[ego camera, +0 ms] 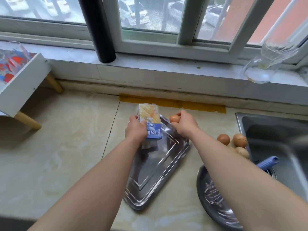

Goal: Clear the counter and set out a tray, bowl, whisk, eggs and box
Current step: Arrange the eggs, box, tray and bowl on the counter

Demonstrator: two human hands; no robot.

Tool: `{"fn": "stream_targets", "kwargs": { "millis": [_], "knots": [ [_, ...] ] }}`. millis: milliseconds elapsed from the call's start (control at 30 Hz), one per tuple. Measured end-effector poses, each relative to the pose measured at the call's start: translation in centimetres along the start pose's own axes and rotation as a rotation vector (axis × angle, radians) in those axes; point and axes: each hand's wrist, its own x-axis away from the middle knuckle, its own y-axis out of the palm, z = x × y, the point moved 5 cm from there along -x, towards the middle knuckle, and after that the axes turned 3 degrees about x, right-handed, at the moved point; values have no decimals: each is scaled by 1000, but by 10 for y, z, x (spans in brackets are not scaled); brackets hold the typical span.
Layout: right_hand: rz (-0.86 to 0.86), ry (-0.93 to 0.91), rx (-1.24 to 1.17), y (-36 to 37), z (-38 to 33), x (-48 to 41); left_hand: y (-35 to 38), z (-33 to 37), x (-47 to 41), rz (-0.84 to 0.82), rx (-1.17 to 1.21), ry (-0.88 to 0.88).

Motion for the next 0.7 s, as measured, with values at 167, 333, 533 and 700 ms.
{"fn": "stream_targets", "kwargs": {
  "millis": [167, 333, 533, 700],
  "knots": [
    [76, 75, -28, -58, 56, 7, 62, 34, 29, -113, -20, 66],
    [102, 145, -11, -92, 110, 11, 119, 53, 53, -183, -92, 109],
    [88, 179, 74, -108, 153, 3, 162, 57, 61, -193, -220, 113],
    [69, 182, 114, -108, 170, -9, 185, 56, 61, -216, -307, 94]
  ]
}}
